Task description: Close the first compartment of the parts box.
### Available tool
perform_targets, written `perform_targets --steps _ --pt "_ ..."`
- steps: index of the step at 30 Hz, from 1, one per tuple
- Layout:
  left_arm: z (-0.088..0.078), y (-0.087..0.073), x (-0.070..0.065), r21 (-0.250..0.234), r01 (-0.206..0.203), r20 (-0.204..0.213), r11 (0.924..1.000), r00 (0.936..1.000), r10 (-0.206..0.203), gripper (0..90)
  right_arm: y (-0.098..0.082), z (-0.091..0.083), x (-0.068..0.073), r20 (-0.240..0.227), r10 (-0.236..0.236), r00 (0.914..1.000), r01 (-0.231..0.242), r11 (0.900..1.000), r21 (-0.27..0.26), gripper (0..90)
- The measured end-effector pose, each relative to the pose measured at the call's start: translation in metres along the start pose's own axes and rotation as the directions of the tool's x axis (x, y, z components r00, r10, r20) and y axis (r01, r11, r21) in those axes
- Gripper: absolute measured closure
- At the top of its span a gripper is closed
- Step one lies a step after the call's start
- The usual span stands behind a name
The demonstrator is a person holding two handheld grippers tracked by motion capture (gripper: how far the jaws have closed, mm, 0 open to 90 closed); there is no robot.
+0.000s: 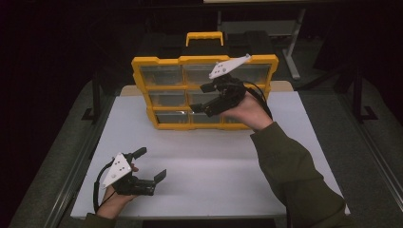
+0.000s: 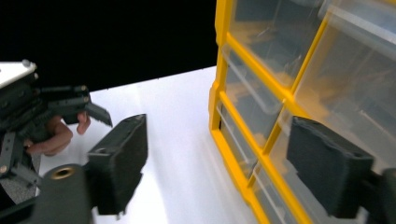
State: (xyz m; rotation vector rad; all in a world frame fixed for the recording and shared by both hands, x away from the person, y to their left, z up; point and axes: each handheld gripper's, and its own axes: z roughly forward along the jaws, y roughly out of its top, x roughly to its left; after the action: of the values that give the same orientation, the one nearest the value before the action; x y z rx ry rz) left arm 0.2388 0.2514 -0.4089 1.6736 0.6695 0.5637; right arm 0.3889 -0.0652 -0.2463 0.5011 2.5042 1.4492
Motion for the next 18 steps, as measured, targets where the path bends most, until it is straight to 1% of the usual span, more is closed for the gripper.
perform_targets --steps 1,2,3,4,5,7,8,9,10,13,14,15,18 --pt "0.000 0.000 0.000 0.000 0.000 0.000 1.0000 1.0000 0.000 0.0 0.000 0.000 0.000 0.000 0.000 1.0000 0.000 1.000 0.000 17.7" --pt "0.000 0.000 0.000 0.003 0.003 -0.001 1.0000 1.0000 -0.003 0.0 -0.008 -0.001 0.002 0.006 -0.010 0.9999 0.010 1.000 -0.007 15.6" --pt "-0.001 0.000 0.001 0.002 0.003 -0.004 1.0000 1.0000 -0.003 0.0 -0.012 -0.002 0.003 0.009 -0.002 1.0000 0.002 1.000 -0.010 15.2" --pt "-0.001 0.000 0.001 0.002 0.003 -0.004 1.0000 1.0000 -0.003 0.0 -0.012 -0.002 0.003 0.009 -0.002 1.0000 0.002 1.000 -0.010 15.2" --pt "-0.001 0.000 0.002 -0.005 0.003 -0.005 1.0000 1.0000 -0.003 0.0 -0.020 -0.004 0.005 0.010 0.009 0.9999 -0.009 1.000 -0.021 14.1" --pt "-0.002 0.000 0.004 -0.002 0.011 -0.011 0.9999 0.9999 -0.011 0.0 -0.027 -0.006 0.007 0.025 0.011 0.9996 -0.011 1.000 -0.022 13.8" --pt "-0.002 0.000 0.004 -0.002 0.011 -0.011 0.9999 0.9999 -0.011 0.0 -0.027 -0.006 0.007 0.025 0.011 0.9996 -0.011 1.000 -0.022 13.8" --pt "-0.002 0.000 0.004 -0.008 0.011 -0.013 0.9999 0.9998 -0.011 0.0 -0.031 -0.007 0.008 0.024 0.012 0.9996 -0.012 1.000 -0.028 13.7" --pt "-0.003 0.000 0.005 -0.007 0.009 -0.016 0.9999 0.9998 -0.009 0.0 -0.039 -0.011 0.009 0.018 0.026 0.9995 -0.026 0.999 -0.036 13.7" --pt "-0.004 0.000 0.007 -0.001 0.014 -0.020 0.9999 0.9997 -0.014 0.0 -0.049 -0.014 0.011 0.014 0.028 0.9995 -0.027 0.999 -0.037 13.4" --pt "-0.004 0.000 0.008 0.002 0.006 -0.021 1.0000 0.9998 -0.006 0.0 -0.049 -0.014 0.011 0.014 0.028 0.9995 -0.027 0.999 -0.037 13.4" --pt "-0.004 0.000 0.008 0.002 0.009 -0.022 1.0000 0.9997 -0.009 0.0 -0.053 -0.015 0.011 0.012 0.027 0.9995 -0.027 0.999 -0.038 13.4" --pt "-0.004 -0.001 0.009 -0.006 0.014 -0.021 0.9999 0.9997 -0.014 0.0 -0.070 -0.020 0.015 0.016 0.062 0.9980 -0.061 0.997 -0.053 11.9"
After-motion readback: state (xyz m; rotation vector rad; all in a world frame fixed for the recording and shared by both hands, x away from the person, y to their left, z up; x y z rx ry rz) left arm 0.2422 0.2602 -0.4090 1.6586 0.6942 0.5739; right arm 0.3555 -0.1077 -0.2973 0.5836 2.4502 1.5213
